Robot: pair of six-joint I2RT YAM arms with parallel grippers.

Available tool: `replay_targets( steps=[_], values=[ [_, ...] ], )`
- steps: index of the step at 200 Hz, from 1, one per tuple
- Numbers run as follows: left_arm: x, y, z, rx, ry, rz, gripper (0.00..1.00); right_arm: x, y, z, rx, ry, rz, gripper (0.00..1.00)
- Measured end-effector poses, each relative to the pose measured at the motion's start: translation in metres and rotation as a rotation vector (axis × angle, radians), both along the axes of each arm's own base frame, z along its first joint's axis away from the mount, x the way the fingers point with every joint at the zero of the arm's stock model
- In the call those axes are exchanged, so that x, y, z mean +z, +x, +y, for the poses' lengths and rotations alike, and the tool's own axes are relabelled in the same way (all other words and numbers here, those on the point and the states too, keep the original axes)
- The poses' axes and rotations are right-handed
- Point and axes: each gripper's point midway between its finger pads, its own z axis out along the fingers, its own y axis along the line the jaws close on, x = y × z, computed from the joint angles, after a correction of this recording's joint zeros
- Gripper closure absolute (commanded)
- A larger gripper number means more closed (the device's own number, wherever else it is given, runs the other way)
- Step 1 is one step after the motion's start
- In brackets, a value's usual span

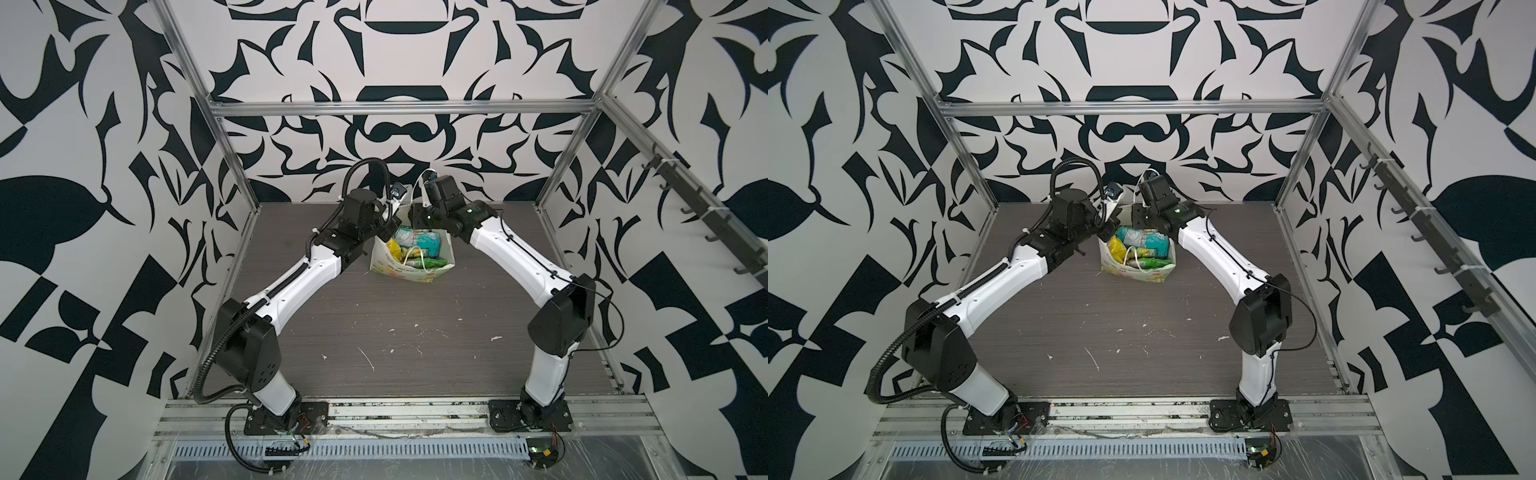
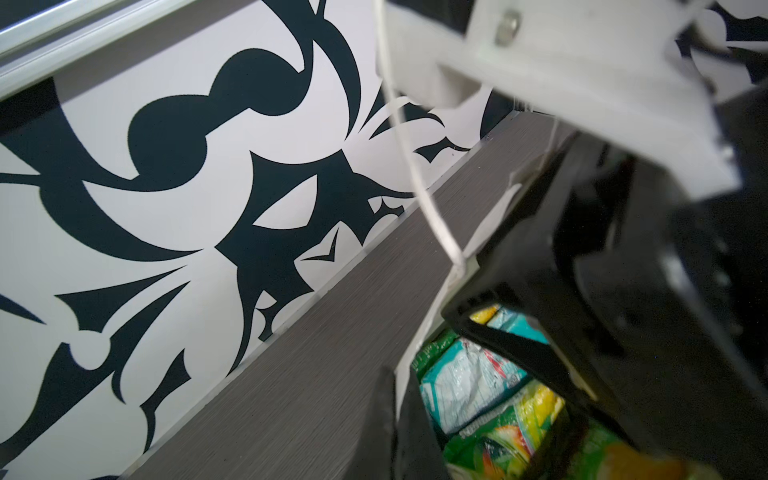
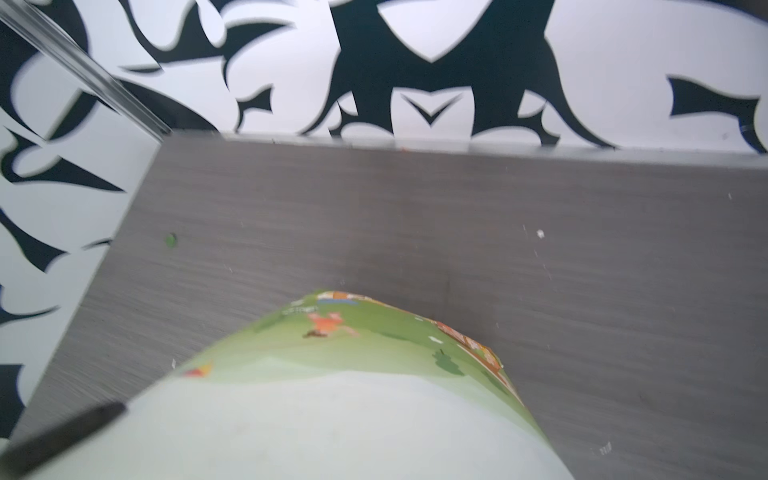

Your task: Take the snacks out of the paper bag

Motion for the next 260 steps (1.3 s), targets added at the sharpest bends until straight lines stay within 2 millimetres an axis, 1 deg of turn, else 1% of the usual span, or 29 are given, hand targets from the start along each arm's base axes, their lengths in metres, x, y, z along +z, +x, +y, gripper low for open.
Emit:
replay_targets(
  steps=[20, 34, 48, 64, 94, 107, 118, 139, 185, 201, 248, 260],
  values=[
    [0.003, 0.004, 0.004, 0.025, -0.006, -0.01, 1.0, 0.006, -0.013, 0.005, 0.074, 0.037, 0.001, 0.48],
    [0.001, 0.006, 0.007, 0.045, -0.014, -0.012, 1.0, 0.007, -0.03, 0.006, 0.144, 0.051, 0.013, 0.43],
    [-0.006, 0.007, 0.011, 0.062, -0.015, -0.008, 1.0, 0.01, -0.049, 0.009, 0.221, 0.063, 0.019, 0.38],
    [-0.011, 0.007, 0.013, 0.071, -0.018, -0.005, 1.0, 0.01, -0.069, 0.011, 0.301, 0.065, 0.041, 0.36],
    [-0.022, 0.007, 0.017, 0.085, -0.012, 0.021, 1.0, 0.026, -0.09, 0.023, 0.425, 0.127, 0.024, 0.36],
    [-0.025, 0.007, 0.017, 0.086, -0.013, 0.027, 1.0, 0.03, -0.093, 0.028, 0.452, 0.151, 0.021, 0.36],
    [-0.026, 0.006, 0.017, 0.088, -0.016, 0.03, 1.0, 0.028, -0.095, 0.032, 0.465, 0.166, 0.024, 0.36],
    [-0.024, 0.004, 0.019, 0.088, -0.021, 0.031, 1.0, 0.012, -0.097, 0.036, 0.469, 0.175, 0.067, 0.37],
    [-0.021, 0.001, 0.018, 0.08, -0.037, 0.038, 1.0, -0.021, -0.091, 0.046, 0.463, 0.157, 0.142, 0.37],
    [-0.018, -0.001, 0.018, 0.075, -0.046, 0.037, 1.0, -0.027, -0.091, 0.049, 0.469, 0.156, 0.158, 0.37],
    [-0.008, -0.006, 0.018, 0.065, -0.071, 0.031, 1.0, -0.038, -0.102, 0.065, 0.501, 0.151, 0.191, 0.36],
    [-0.008, -0.006, 0.017, 0.063, -0.076, 0.033, 1.0, -0.042, -0.1, 0.067, 0.49, 0.141, 0.193, 0.37]
  ],
)
